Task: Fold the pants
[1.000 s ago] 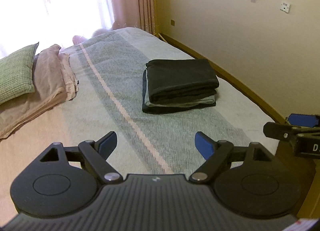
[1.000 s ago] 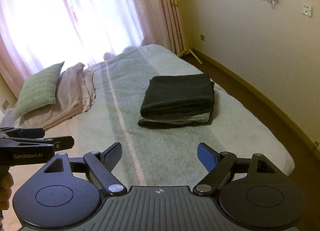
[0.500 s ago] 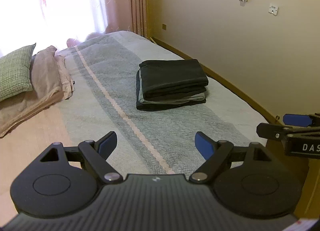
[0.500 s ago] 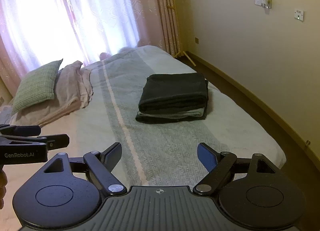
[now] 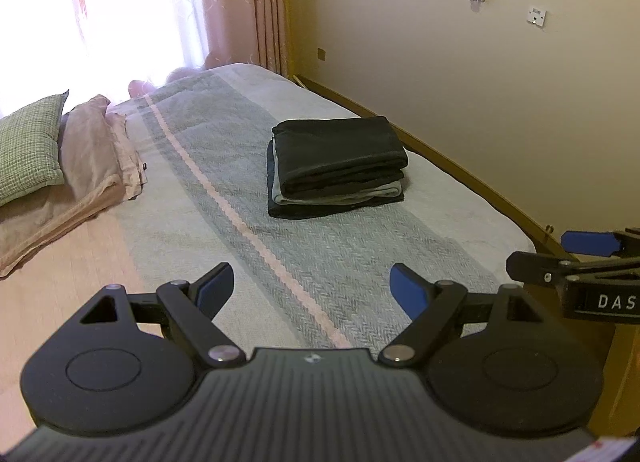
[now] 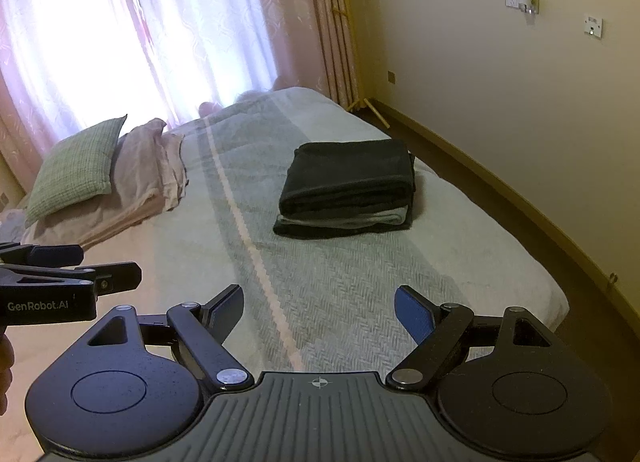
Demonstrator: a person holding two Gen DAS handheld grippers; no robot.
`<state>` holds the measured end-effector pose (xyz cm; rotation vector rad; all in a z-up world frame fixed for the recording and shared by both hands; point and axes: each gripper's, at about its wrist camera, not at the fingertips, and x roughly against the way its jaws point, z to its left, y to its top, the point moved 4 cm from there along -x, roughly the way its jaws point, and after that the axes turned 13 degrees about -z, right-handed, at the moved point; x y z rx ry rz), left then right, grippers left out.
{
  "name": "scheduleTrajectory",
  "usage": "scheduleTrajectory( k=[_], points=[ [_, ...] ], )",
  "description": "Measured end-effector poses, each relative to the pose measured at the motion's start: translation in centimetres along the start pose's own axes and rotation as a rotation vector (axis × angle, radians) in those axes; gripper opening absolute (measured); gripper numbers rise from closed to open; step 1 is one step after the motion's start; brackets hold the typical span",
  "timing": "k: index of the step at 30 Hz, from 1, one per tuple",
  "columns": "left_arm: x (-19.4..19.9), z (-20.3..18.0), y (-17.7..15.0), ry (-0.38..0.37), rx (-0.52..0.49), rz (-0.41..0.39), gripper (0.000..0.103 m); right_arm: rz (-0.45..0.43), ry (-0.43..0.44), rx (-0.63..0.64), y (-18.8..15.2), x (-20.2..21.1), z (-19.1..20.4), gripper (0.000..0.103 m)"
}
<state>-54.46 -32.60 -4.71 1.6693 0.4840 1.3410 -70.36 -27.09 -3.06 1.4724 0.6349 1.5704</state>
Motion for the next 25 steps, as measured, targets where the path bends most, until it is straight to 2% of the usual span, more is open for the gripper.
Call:
scheduleTrajectory(
  k=[9,25],
  points=[
    [-0.4,-1.2,0.2,0.035,0.015,0.01,0.084,0.005,0.04,0.026,0.4,0.0,-0.7,0.08],
    [-2.3,-7.7,1.4,0.097,0.048,0.011,0.085,0.02,0.114,0.081,2.5,-0.3,-7.3,0.08]
  ],
)
